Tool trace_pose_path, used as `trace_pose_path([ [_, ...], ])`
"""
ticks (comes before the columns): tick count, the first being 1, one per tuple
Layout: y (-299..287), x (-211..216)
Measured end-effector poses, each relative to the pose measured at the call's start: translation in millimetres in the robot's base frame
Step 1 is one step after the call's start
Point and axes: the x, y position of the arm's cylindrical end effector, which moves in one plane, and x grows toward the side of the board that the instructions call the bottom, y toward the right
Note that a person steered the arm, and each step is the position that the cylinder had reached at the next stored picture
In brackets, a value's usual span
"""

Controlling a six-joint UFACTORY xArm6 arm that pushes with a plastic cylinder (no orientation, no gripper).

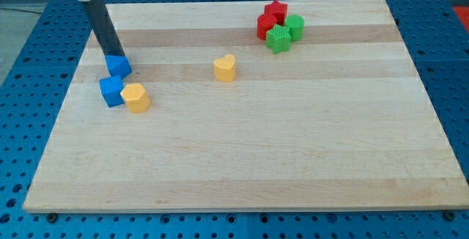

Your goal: Place the yellow heart parallel to the right of the yellow hexagon

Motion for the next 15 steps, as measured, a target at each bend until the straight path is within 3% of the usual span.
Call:
trace_pose_path([
  [1, -1, 19],
  [3, 19, 9],
  [6, 193, -3],
  [8, 267, -1],
  [12, 167, 45],
  [15, 167, 82],
])
